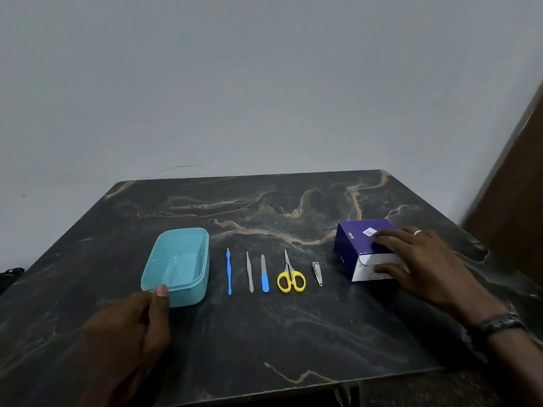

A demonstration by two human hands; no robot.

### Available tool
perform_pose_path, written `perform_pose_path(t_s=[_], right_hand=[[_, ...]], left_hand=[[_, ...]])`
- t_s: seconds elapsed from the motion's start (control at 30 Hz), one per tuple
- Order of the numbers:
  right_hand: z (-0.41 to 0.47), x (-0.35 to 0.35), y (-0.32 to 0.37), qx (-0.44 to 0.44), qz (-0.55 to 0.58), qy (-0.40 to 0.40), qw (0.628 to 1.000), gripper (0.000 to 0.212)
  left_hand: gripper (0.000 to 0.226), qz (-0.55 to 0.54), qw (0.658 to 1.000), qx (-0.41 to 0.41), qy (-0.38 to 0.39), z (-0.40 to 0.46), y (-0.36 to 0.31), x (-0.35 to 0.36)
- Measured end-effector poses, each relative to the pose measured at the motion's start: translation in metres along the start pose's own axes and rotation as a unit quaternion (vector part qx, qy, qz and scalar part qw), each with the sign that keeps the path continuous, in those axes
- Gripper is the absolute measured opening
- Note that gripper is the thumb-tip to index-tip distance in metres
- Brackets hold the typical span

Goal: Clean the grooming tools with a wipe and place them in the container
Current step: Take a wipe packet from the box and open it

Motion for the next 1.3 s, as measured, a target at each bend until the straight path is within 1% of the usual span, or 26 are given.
perform_pose_path(t_s=[0.1,0.13,0.17,0.23,0.3,0.4,0.57,0.7,0.8,0.9,1.0,1.1,1.2,1.3], right_hand=[[-0.001,-0.005,0.004,-0.051,-0.029,-0.053,0.997,0.038],[-0.001,-0.007,0.005,-0.062,-0.036,-0.065,0.995,0.036],[-0.001,-0.009,0.005,-0.068,-0.041,-0.073,0.994,0.035],[-0.001,-0.011,0.006,-0.072,-0.049,-0.087,0.992,0.035],[0.000,-0.014,0.006,-0.075,-0.058,-0.102,0.990,0.035],[0.006,-0.023,0.004,-0.089,-0.080,-0.124,0.985,0.031],[0.017,-0.038,0.002,-0.094,-0.082,-0.113,0.986,0.032],[0.025,-0.037,0.002,-0.075,-0.104,-0.123,0.984,0.022],[0.031,-0.034,0.002,-0.039,-0.104,-0.191,0.975,0.016],[0.033,-0.029,0.001,-0.014,-0.097,-0.257,0.961,0.021],[0.034,-0.020,-0.002,0.010,-0.083,-0.280,0.956,0.027],[0.032,-0.009,-0.004,0.036,-0.055,-0.290,0.955,0.027],[0.031,-0.006,-0.006,0.035,0.000,-0.309,0.950,0.022],[0.032,-0.010,-0.003,0.009,0.048,-0.287,0.957,0.010]], left_hand=[[0.052,-0.009,0.994,0.104,0.025,0.001,-0.004,0.003],[0.053,-0.009,0.990,0.136,0.046,0.001,-0.006,0.005],[0.053,-0.002,0.985,0.158,0.071,0.000,-0.007,0.007],[0.056,0.021,0.977,0.174,0.122,-0.002,-0.007,0.011],[0.057,0.033,0.972,0.174,0.154,-0.002,-0.005,0.015],[0.057,0.034,0.971,0.173,0.164,-0.001,-0.005,0.016],[0.057,0.029,0.968,0.170,0.183,0.000,-0.005,0.015],[0.058,0.027,0.968,0.161,0.192,0.000,-0.004,0.015],[0.059,0.025,0.967,0.154,0.199,0.000,-0.004,0.016],[0.059,0.022,0.968,0.150,0.198,-0.001,-0.003,0.016],[0.060,0.024,0.969,0.144,0.197,-0.001,-0.002,0.016],[0.060,0.023,0.970,0.139,0.200,-0.001,-0.001,0.017],[0.061,0.027,0.970,0.141,0.197,-0.001,-0.001,0.017],[0.060,0.025,0.971,0.138,0.192,-0.001,-0.001,0.017]])
Point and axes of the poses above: each hand's wrist, its own z-axis towards the middle knuckle, its own x-axis out of the palm, y = z × x, the point moved 1 cm from there along z, towards the middle knuckle, and after that the axes turned 10 degrees about z, right-handed, at the moved point
